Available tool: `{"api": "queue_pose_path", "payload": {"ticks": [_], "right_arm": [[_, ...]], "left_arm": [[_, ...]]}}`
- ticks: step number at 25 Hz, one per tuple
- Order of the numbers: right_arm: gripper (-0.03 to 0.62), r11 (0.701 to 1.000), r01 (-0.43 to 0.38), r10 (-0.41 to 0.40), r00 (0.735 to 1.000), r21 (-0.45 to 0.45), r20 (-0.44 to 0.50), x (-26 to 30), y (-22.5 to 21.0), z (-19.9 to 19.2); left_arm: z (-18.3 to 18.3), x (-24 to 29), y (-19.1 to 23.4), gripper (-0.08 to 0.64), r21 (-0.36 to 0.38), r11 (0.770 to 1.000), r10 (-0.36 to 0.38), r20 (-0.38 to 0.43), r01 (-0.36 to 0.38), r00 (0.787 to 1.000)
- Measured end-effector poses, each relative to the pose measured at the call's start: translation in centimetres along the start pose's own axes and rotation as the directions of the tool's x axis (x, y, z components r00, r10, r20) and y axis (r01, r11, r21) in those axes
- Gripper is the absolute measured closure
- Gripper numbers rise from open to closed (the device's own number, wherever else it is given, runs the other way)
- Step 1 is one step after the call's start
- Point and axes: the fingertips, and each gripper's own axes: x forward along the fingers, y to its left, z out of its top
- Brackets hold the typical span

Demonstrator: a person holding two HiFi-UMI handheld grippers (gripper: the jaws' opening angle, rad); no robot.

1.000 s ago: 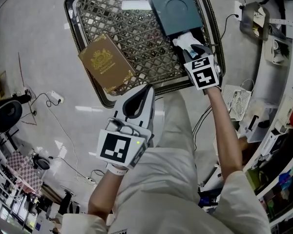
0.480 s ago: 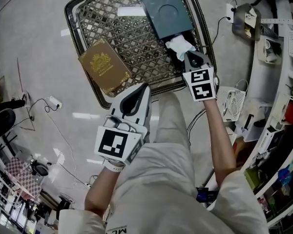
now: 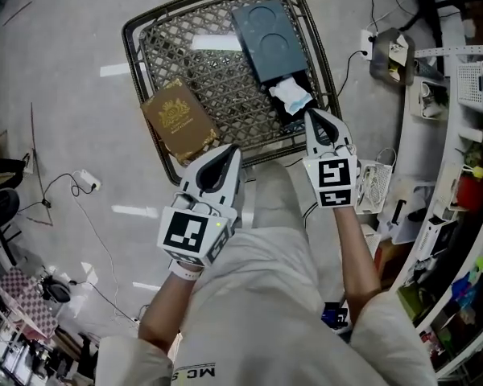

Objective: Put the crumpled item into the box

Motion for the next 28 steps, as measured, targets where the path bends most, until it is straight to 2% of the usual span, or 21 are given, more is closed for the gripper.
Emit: {"api": "queue_pose_path", "payload": {"ticks": [3,8,17,21,28], "right_arm": [[0.577,1.0,0.016,-0.016,0.998,0.003,0.06,-2.3,0.1,2.7],[0.577,0.997,0.029,-0.041,0.986,0.078,0.164,-6.1,0.3,6.9],[0.577,0.997,0.035,-0.056,0.938,0.066,0.342,-12.1,1.3,13.9],[0.577,0.998,0.058,-0.059,0.92,0.013,0.386,-14.5,1.9,15.9],[0.577,0.997,0.075,-0.078,0.879,0.024,0.47,-16.5,2.9,16.9]], "left_arm": [[0.7,-0.8,0.1,0.535,0.0,1.0,0.004,0.021,-0.004,1.0],[2.5,-2.4,-0.2,0.535,0.025,1.0,-0.001,0.06,-0.001,0.998],[7.5,-5.8,-0.8,0.535,0.09,0.996,0.0,0.16,-0.014,0.987],[9.2,-7.4,-0.9,0.535,0.114,0.993,0.009,0.199,-0.032,0.98],[11.2,-10.0,-1.2,0.535,0.152,0.986,0.026,0.262,-0.068,0.965]]}}
